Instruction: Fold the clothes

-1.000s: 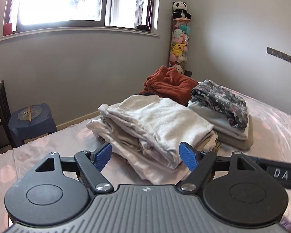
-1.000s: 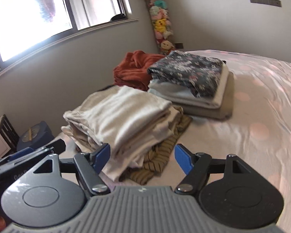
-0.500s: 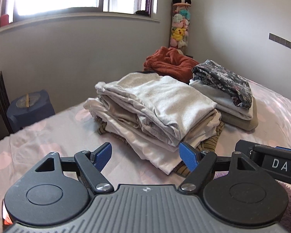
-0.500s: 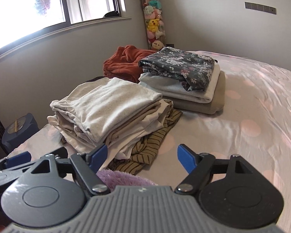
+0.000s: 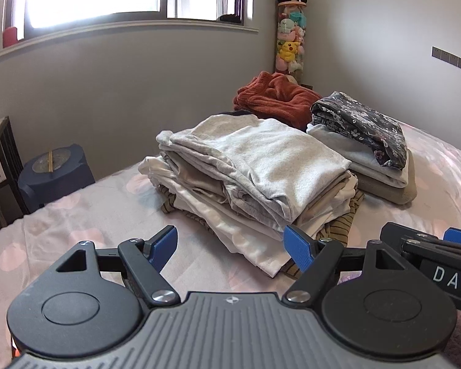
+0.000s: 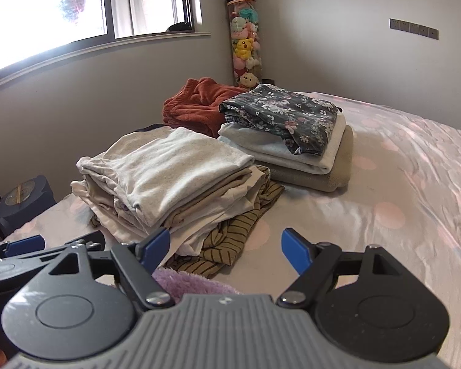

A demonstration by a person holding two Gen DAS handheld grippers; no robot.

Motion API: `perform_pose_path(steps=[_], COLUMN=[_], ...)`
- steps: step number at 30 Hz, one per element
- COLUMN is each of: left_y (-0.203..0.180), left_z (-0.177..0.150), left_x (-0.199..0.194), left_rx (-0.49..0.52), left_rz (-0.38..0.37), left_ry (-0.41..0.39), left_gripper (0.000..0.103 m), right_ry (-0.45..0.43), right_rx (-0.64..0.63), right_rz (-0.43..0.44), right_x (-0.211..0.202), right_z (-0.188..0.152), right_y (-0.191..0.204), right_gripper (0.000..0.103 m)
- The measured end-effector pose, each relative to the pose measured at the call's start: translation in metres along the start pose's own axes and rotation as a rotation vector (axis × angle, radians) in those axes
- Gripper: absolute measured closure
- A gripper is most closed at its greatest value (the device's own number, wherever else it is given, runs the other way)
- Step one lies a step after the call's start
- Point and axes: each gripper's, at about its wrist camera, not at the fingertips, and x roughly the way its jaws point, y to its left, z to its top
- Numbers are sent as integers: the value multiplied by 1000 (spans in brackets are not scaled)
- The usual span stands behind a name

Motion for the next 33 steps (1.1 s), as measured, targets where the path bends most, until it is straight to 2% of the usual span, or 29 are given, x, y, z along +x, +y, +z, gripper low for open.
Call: perform_pose_path(steps=[3, 11, 17, 21, 33], left_y=[-4, -6, -7, -10, -10], left_z=[0, -2, -5, -6, -5], left_x=[-1, 2, 6, 6, 8], left_rx=[24, 43, 58, 64, 53], left_rz=[29, 49, 24, -6, -24], left_ry=[-13, -9, 15, 30, 56], left_gripper=[28, 27, 27, 27, 27], right_ry=[19, 27, 29, 28, 33], right_rx=[24, 39, 47, 39, 47], right_rz=[19, 40, 58, 61, 69], right_x=[3, 4, 4, 4, 5], right_z=[0, 0, 0, 0, 0], right_y=[-4, -5, -7, -5, -8], right_gripper=[21, 21, 21, 17, 17])
